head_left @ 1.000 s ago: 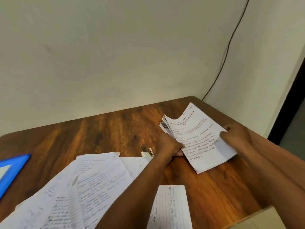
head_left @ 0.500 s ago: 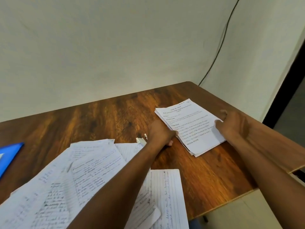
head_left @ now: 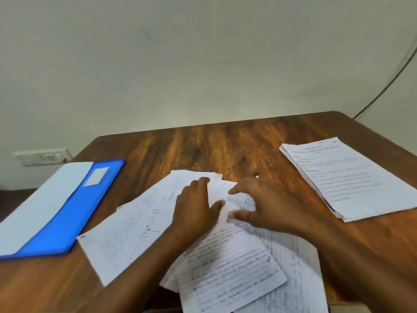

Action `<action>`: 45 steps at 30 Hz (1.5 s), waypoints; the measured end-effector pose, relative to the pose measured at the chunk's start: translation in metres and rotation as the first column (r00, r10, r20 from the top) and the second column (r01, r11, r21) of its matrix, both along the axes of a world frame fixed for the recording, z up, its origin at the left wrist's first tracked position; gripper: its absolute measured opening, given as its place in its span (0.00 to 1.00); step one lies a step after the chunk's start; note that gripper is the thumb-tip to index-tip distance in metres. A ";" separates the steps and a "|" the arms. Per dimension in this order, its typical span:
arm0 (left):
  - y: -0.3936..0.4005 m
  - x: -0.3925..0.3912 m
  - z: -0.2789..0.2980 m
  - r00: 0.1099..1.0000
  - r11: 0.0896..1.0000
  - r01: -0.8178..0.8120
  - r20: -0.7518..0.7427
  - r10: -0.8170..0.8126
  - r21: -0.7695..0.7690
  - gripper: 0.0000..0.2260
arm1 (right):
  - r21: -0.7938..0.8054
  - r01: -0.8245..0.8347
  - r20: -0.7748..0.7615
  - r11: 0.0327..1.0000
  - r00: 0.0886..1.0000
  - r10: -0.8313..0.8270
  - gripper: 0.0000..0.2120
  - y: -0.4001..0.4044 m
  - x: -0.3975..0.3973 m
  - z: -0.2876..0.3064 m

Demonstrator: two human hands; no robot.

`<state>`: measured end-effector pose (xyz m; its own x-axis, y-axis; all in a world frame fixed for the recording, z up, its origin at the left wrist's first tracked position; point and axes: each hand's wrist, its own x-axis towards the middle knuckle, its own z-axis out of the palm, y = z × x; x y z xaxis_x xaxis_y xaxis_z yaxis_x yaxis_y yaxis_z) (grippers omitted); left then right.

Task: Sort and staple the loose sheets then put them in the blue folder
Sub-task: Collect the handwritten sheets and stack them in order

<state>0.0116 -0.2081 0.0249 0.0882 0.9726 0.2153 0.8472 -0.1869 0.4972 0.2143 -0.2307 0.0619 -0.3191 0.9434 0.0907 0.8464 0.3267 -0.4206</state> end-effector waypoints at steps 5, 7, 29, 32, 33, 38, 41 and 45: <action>-0.023 -0.050 -0.029 0.947 0.966 -0.107 -0.319 0.027 -0.234 0.40 | -0.199 -0.145 0.282 0.969 0.939 0.199 0.45 -0.020 -0.038 -0.043; -0.021 -0.063 -0.033 0.953 0.962 -0.071 -0.303 -0.012 -0.262 0.41 | -0.146 -0.154 0.331 0.977 0.923 0.195 0.45 -0.014 -0.045 -0.057; 0.131 -0.103 -0.024 0.972 0.978 -0.194 0.117 0.202 -0.076 0.41 | -0.073 0.260 -0.480 0.963 0.837 -0.263 0.26 0.149 -0.078 -0.054; 0.134 -0.103 -0.029 0.961 0.975 -0.219 0.164 0.223 -0.043 0.37 | -0.108 0.313 -0.597 0.944 0.739 -0.313 0.20 0.160 -0.075 -0.065; 0.134 -0.103 -0.029 0.957 0.975 -0.221 0.188 0.223 -0.033 0.33 | -0.134 0.311 -0.637 0.941 0.700 -0.322 0.19 0.162 -0.074 -0.068; 0.133 -0.103 -0.025 0.911 0.964 -0.263 0.341 0.231 0.049 0.15 | -0.146 0.297 -0.701 0.944 0.642 -0.310 0.19 0.166 -0.071 -0.073; 0.130 -0.109 -0.024 0.848 0.971 -0.227 0.505 0.161 0.073 0.15 | -0.161 0.297 -0.720 0.941 0.617 -0.317 0.17 0.167 -0.070 -0.075; 0.131 -0.117 -0.023 0.745 0.984 -0.158 0.663 0.068 0.077 0.15 | -0.193 0.238 -0.758 0.952 0.580 -0.299 0.16 0.165 -0.066 -0.072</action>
